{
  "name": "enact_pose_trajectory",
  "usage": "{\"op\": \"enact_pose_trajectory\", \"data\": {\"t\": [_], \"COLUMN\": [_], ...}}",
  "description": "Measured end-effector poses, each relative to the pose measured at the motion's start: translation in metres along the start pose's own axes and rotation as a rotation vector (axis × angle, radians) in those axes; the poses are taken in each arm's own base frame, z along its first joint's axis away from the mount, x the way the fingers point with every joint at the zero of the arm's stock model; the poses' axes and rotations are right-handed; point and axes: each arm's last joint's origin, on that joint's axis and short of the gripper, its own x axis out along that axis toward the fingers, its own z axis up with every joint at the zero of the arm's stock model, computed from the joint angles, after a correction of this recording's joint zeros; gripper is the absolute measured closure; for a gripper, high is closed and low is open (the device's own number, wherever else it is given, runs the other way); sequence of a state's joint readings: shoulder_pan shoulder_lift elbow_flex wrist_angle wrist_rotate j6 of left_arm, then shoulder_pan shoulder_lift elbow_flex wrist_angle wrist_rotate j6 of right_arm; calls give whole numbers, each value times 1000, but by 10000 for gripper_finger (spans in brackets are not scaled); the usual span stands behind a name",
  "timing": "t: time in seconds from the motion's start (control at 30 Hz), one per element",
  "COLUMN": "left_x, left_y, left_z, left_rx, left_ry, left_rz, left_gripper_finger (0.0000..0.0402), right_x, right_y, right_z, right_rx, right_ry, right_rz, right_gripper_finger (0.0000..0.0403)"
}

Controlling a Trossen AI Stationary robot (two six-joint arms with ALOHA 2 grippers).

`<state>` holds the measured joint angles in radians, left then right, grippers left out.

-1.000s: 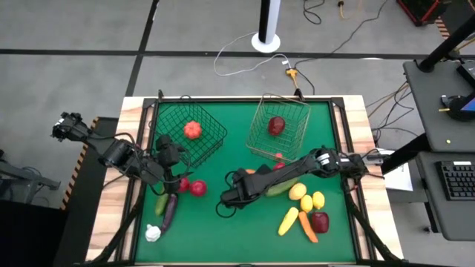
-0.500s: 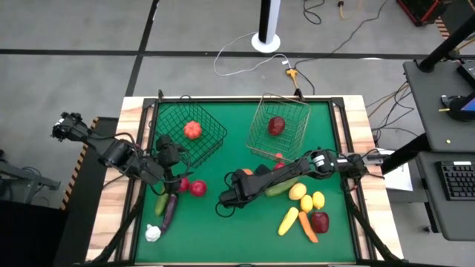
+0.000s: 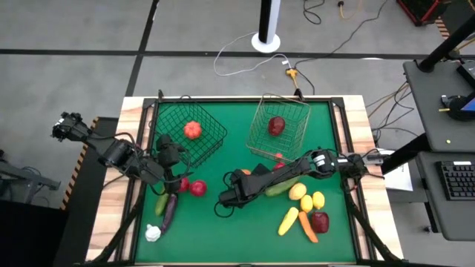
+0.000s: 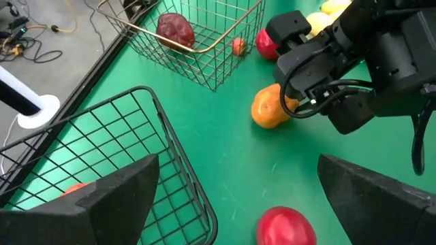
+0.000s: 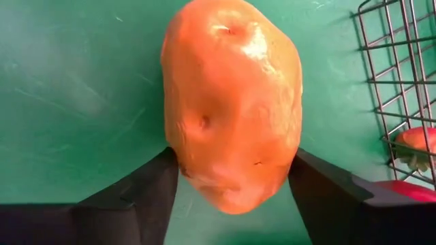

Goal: Sort produce into baskets
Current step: Put the brown potato into the black wire basket

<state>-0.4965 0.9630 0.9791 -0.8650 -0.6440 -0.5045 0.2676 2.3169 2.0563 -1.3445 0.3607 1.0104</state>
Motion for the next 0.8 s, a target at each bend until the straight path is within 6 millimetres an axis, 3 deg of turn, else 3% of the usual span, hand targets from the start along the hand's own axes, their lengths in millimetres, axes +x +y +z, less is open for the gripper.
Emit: {"op": "enact_pose_trajectory", "data": {"t": [0.17,0.27,0.57,0.8], "left_x": [6,16,44,54], "left_y": [-6,-13,-35,-46], "left_z": [-4,-10,-27,-31], "left_rx": [48,72,154,235], "left_ry": [7,-15,-226,-329], "left_rz": [-81,-164,-396,-479], "left_gripper_finger": [22,22,22,22], "right_x": [-6,-22,-90,-106], "right_y": [3,7,18,27], "right_z": [-5,-14,-39,-33], "right_rx": [-80,-137,-196,-207], "right_ry": [-16,-56,-427,-600], "right_rz": [11,57,175,241], "right_gripper_finger": [202,205,202,201]}}
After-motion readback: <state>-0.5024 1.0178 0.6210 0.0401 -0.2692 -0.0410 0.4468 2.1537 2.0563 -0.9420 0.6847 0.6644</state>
